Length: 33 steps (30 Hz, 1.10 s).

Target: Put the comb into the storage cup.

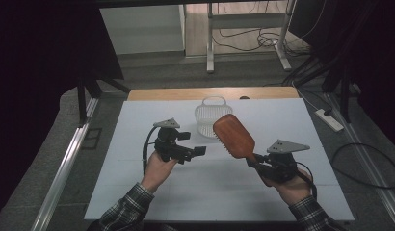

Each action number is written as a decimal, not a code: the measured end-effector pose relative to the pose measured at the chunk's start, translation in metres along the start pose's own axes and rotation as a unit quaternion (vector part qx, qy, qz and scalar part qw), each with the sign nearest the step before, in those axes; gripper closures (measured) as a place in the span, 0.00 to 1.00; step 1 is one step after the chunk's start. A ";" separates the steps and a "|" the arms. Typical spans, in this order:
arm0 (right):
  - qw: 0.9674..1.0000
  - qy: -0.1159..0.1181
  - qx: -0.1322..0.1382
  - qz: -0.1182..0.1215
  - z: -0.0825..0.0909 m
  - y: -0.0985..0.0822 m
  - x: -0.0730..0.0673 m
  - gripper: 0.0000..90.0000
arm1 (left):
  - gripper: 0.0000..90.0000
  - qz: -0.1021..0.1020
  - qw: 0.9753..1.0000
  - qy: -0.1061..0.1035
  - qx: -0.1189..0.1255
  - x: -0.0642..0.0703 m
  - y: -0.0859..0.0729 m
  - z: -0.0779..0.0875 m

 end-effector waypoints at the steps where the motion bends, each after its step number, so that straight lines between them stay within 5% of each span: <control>1: 1.000 0.004 0.001 -0.002 -0.001 0.000 -0.002 0.80 | 0.00 0.001 1.000 -0.002 0.001 0.000 0.000 -0.001; 33: 0.998 0.048 0.023 0.022 -0.023 0.004 -0.042 0.80 | 0.00 0.037 0.997 -0.058 0.016 0.005 0.001 -0.012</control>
Point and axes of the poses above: each handheld gripper's, and its own axes: z roughly backward along the jaws, y roughly out of its top, x roughly to its right, the point moved 5 cm from there along -z, roughly forward along the jaws, and after that the axes turned 2 degrees about -y, right-handed, at the moved point
